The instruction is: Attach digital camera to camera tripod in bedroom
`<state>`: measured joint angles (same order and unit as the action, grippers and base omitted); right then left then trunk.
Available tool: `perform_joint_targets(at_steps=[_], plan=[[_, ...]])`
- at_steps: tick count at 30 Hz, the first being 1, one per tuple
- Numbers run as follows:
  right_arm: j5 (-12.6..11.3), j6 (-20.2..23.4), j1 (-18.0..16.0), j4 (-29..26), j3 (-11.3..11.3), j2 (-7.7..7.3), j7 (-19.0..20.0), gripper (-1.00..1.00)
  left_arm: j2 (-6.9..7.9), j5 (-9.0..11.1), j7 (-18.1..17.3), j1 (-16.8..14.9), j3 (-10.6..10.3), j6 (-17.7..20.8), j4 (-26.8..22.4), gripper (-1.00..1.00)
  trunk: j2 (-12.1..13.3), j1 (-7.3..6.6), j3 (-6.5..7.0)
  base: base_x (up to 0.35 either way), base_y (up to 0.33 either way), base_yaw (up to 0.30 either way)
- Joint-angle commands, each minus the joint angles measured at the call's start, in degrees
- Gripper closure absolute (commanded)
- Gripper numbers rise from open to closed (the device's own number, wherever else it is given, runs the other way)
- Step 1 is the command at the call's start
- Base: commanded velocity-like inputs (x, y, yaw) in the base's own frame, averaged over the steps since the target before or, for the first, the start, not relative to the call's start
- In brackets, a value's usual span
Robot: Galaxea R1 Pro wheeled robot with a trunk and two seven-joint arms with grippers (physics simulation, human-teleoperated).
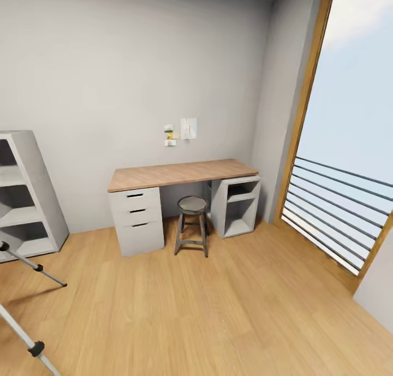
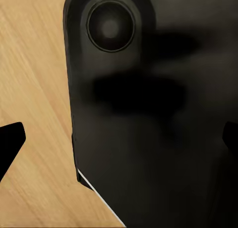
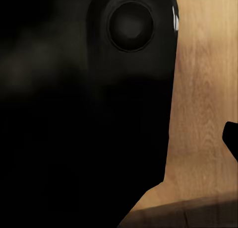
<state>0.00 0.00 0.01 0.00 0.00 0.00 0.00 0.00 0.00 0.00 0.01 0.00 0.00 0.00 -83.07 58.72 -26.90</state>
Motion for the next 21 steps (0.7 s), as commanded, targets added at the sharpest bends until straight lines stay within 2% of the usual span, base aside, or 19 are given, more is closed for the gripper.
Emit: perform_joint_targets(at_steps=[1,11,15,21], plan=[[0.0,0.0,0.0,0.0,0.0,0.00,0.0,-1.00,0.00,0.0,0.0,0.0,0.0,0.0,0.0,-1.00,0.0,0.00,-0.03,0.000,0.000,0.000],[-0.3,-1.2,-0.4,-0.7,0.1,-2.91,0.4,-1.00,-0.17,0.0,0.1,0.1,0.0,-0.1,-1.1,-1.00,0.0,0.00,-0.03,0.000,0.000,0.000],[-0.3,-2.5,-0.4,-0.9,0.1,-3.05,0.4,-1.00,-0.16,0.0,0.1,0.1,0.0,-0.1,-1.2,-1.00,0.0,0.00,-0.03,0.000,0.000,0.055],[-0.3,-4.4,-0.4,-0.8,0.1,-3.08,0.4,-1.00,-0.17,0.0,0.1,0.1,0.0,-0.1,-1.2,-1.00,0.0,0.00,-0.03,0.000,0.000,0.235]])
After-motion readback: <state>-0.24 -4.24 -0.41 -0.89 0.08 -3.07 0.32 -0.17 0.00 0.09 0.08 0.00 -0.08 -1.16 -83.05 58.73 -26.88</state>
